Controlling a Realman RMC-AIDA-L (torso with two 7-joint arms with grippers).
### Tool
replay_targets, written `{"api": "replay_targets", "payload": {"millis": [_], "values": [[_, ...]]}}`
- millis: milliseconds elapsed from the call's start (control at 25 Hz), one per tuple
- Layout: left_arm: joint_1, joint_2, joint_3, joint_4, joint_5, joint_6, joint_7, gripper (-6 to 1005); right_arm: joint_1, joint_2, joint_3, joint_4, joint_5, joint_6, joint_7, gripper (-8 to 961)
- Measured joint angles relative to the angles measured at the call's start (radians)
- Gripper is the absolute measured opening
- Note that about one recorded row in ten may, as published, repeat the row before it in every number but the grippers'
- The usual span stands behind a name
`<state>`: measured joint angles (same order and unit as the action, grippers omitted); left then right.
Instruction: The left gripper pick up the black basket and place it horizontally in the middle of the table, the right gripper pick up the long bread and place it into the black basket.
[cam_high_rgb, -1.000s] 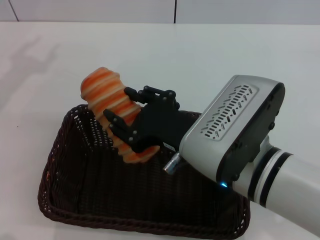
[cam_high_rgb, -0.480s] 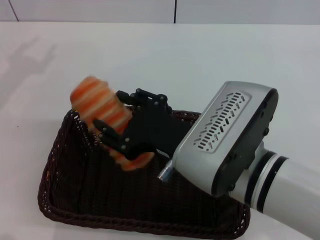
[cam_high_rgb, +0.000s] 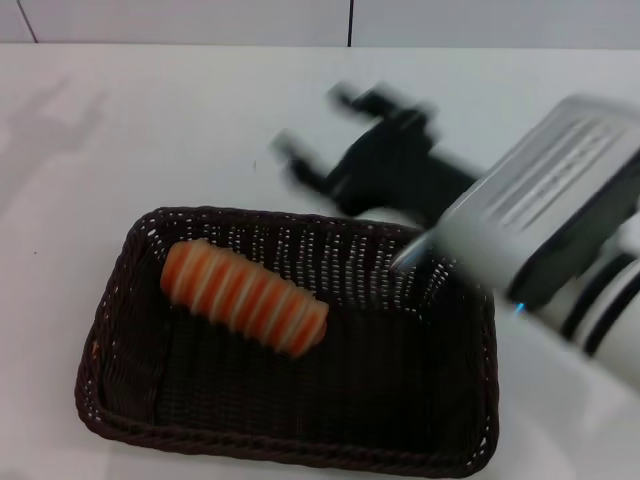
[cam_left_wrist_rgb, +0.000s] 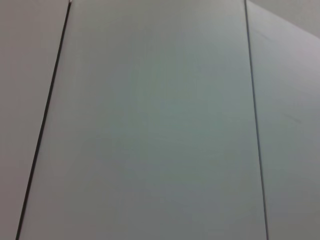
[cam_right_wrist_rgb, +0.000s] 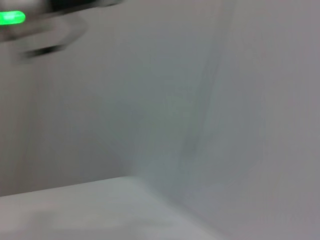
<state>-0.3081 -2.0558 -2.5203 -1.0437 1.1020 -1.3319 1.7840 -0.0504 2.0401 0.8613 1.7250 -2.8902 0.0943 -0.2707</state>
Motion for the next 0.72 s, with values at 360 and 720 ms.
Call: {"api": "replay_targets", "payload": {"millis": [360, 720], "values": [[-0.012, -0.004, 0.001, 0.116, -0.001, -0.009, 0.049, 588, -0.165, 0.037, 0.296, -0.121, -0.013, -0.457, -0.03, 667], [-0.019, -0.009, 0.0, 0.351, -0.1, -0.046, 0.283, 588, -0.117, 0.038, 0.405, -0.483, 0.249, -1.057, -0.023, 667]]}}
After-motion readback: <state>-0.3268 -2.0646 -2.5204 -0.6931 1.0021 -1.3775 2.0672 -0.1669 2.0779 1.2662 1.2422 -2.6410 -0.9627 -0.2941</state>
